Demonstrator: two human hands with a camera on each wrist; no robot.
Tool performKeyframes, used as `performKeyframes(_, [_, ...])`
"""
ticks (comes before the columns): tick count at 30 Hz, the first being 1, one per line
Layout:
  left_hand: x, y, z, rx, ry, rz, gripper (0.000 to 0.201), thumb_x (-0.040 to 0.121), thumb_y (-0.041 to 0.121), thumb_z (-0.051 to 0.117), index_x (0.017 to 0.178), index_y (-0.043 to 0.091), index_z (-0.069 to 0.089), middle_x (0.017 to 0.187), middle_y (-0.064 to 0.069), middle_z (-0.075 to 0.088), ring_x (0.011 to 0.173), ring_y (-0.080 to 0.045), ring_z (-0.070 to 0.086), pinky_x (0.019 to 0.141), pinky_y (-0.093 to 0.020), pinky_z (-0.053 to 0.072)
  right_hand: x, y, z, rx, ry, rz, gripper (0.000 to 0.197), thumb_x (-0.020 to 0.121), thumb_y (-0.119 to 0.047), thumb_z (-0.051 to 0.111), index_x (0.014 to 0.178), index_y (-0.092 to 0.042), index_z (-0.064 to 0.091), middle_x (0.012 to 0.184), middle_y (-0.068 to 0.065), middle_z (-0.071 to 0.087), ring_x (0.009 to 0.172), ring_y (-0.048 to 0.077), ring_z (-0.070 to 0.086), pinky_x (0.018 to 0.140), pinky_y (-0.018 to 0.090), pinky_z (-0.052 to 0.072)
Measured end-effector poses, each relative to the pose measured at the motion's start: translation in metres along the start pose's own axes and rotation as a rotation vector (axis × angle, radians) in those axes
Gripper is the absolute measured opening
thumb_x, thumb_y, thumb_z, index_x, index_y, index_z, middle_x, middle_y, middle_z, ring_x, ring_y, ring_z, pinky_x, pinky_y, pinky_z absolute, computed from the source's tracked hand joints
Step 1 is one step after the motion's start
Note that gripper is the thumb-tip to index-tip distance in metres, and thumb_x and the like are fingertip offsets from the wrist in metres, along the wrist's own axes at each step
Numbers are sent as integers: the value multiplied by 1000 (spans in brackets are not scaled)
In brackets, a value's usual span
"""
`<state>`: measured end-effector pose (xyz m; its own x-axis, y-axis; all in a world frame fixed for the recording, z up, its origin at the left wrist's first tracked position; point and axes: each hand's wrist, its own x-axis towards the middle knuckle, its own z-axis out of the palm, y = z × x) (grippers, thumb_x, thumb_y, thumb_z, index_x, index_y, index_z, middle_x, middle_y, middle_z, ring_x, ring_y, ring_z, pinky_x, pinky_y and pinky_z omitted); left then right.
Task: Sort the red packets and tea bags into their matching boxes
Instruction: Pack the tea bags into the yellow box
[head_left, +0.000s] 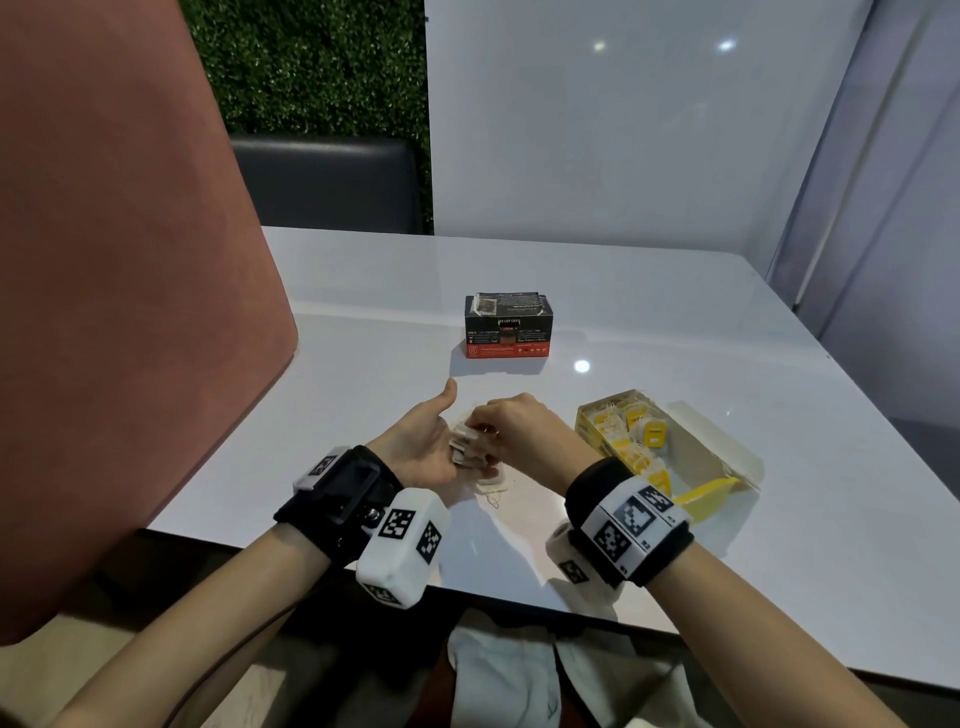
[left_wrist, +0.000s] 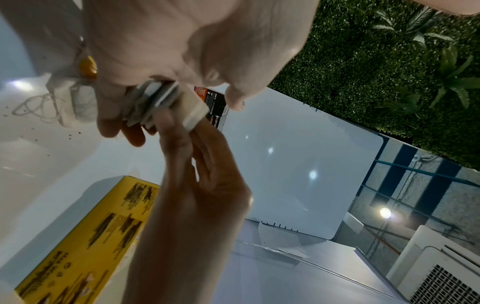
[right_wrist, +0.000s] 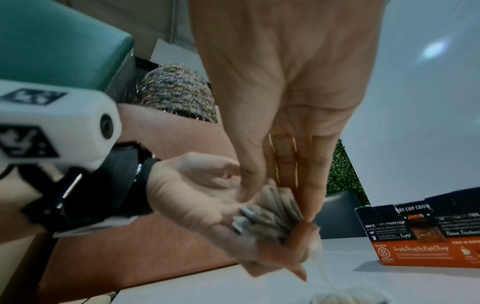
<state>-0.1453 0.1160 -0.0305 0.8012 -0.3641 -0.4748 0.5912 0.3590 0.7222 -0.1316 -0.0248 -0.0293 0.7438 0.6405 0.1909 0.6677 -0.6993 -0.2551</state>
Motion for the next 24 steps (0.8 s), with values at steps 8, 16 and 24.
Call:
performKeyframes(8, [4,-1,-5,-5,-33,-9,72,94,59,23,109,-5,53,96,-23,58,90,-34,58,99,-45,38,2,0,-10,-44,198,60,11,90,-12,50,92,-8,60,92,6,64,87,25,58,66,37,49])
performKeyframes(16, [0,0,-1,-23,-90,-8,77,94,61,21,84,-4,62,74,-14,53,69,-25,51,82,-40,45,-9,-4,5,-15,84,33,22,93,-21,49,102,-6,61,101,7,59,99,21,51,71,36,46])
performKeyframes(24, [3,2,-2,-2,-56,-19,76,94,59,24,83,-5,62,79,-15,53,77,-29,54,65,-36,58,-5,-1,3,-20,110,-18,13,87,-8,54,98,-6,62,97,8,60,94,24,53,72,40,49])
